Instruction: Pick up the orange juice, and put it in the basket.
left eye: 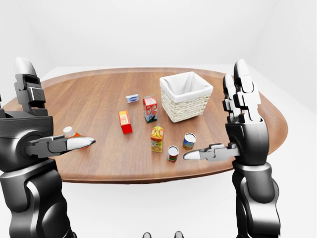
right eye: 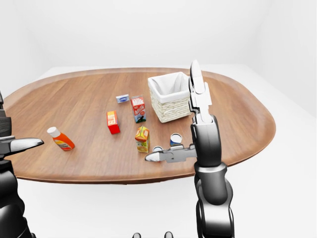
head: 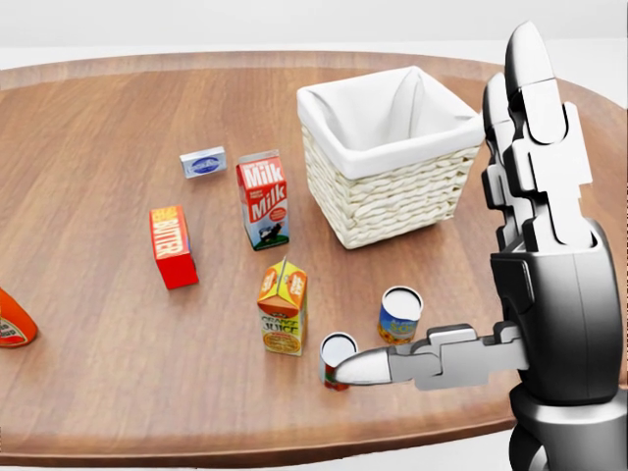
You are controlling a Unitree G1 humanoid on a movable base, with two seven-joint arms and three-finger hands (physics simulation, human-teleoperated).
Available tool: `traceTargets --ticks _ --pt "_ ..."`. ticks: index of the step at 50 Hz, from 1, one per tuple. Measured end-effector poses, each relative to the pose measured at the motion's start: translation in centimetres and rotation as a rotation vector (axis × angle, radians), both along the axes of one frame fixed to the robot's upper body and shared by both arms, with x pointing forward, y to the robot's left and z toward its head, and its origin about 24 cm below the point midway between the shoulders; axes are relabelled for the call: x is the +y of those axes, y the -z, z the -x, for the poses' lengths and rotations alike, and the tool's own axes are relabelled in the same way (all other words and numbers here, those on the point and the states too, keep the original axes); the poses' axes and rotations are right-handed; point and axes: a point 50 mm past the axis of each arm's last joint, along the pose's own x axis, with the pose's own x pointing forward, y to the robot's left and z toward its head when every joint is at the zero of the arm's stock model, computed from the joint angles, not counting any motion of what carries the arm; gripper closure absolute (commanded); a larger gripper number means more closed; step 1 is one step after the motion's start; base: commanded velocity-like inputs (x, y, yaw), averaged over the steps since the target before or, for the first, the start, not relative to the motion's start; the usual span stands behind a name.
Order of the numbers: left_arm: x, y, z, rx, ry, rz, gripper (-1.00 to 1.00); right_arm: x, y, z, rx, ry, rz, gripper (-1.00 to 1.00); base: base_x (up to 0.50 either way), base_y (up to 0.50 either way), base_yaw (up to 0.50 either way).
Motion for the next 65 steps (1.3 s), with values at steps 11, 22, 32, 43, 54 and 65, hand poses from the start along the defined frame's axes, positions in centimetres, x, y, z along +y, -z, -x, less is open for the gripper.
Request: traceTargets --ticks 11,22,32,43,54,65 --pt "-0.02 0.09 -0.07 0.004 0.005 0.003 -1.0 0.06 0.2 -0.01 0.01 0.006 0.021 -1.0 0.48 -0.19 0.0" --pt "-0.02 0.2 -0.19 0.011 0.006 0.003 -1.0 0.22 0.38 0.0 0.02 0.007 0.046 -1.0 0.5 -0.02 0.0" --pt "-0.03 0.31 -0.33 0.018 0.007 0.002 -1.0 0.32 0.52 0.01 0.028 0.007 0.06 -1.0 0.5 0.0 0.0" --pt "-0.02 0.26 -0.3 0.014 0.007 0.006 -1.0 0.39 0.51 0.07 0.027 0.006 0.069 -1.0 0.5 0.02 0.0" --pt "-0.02 0.25 -0.35 0.015 0.007 0.009 -1.0 0.35 0.41 0.18 0.022 0.008 0.067 -1.0 0.42 0.02 0.0" --pt "-0.02 0.25 -0.43 0.016 0.008 0.01 -1.0 0.45 0.23 0.23 0.011 0.018 0.098 -1.0 0.0 0.0 0.0"
